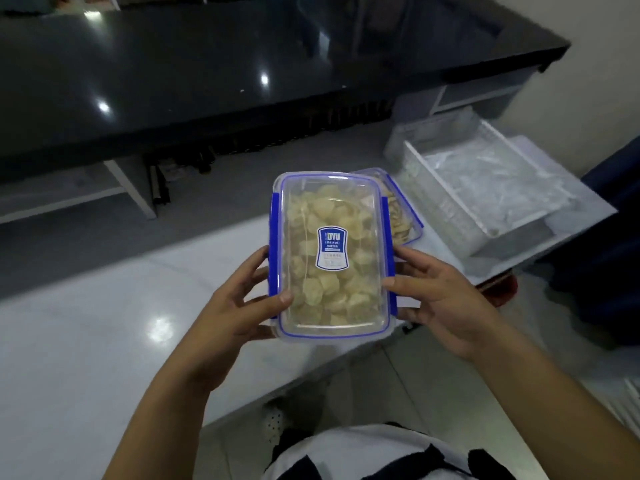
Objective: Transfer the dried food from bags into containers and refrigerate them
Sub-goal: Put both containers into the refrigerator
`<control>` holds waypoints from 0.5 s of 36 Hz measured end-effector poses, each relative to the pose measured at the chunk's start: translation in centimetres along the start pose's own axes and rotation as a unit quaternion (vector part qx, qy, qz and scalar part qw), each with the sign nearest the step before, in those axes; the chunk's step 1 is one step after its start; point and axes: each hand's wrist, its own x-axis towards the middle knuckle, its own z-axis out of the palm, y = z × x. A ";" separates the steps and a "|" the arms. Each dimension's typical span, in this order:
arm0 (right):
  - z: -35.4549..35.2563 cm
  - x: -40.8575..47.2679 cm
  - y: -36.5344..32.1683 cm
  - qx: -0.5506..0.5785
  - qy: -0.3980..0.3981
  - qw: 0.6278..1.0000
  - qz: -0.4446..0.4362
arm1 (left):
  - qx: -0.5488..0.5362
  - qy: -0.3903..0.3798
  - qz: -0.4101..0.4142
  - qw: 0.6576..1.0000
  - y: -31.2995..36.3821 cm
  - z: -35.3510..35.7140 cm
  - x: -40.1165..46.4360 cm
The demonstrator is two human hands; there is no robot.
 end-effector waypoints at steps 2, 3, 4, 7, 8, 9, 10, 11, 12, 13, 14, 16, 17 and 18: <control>-2.9 -2.0 -0.1 0.015 0.016 1.000 -0.011 | 0.005 -0.017 -0.006 1.000 0.1 3.2 0.4; -4.4 -3.1 -0.2 0.028 0.027 0.999 -0.015 | 0.005 -0.025 -0.011 1.000 0.1 4.9 0.6; -6.0 -4.2 -0.1 0.042 0.037 0.998 -0.019 | 0.007 -0.034 -0.015 0.999 0.0 6.8 0.8; -10.9 -8.1 0.5 0.069 0.068 0.994 -0.040 | 0.009 -0.077 -0.021 0.997 -0.7 12.6 1.8; -12.5 -9.5 0.8 0.079 0.079 0.993 -0.046 | 0.008 -0.092 -0.024 0.995 -1.0 14.5 2.2; -14.1 -10.9 1.1 0.092 0.093 0.990 -0.053 | 0.009 -0.107 -0.029 0.994 -1.5 16.5 2.6; -15.7 -12.2 1.5 0.107 0.109 0.986 -0.059 | 0.009 -0.123 -0.035 0.992 -2.0 18.5 3.1; -17.4 -13.5 1.9 0.121 0.122 0.983 -0.065 | 0.010 -0.137 -0.042 0.990 -2.6 20.5 3.5; -19.0 -14.8 2.3 0.131 0.131 0.980 -0.069 | 0.013 -0.151 -0.049 0.987 -3.2 22.5 4.0; -20.5 -16.1 2.8 0.136 0.138 0.978 -0.072 | 0.021 -0.163 -0.055 0.985 -3.9 24.6 4.4; -22.0 -17.4 3.3 0.140 0.147 0.976 -0.073 | 0.032 -0.175 -0.059 0.982 -4.5 26.6 4.8; -24.8 -19.9 4.2 0.149 0.181 0.969 -0.074 | 0.051 -0.206 -0.066 0.975 -5.7 30.7 5.7; -26.1 -21.1 4.7 0.153 0.204 0.964 -0.075 | 0.060 -0.229 -0.068 0.969 -6.2 32.7 6.1; -27.3 -22.3 5.1 0.156 0.225 0.959 -0.076 | 0.070 -0.254 -0.070 0.962 -6.6 34.7 6.5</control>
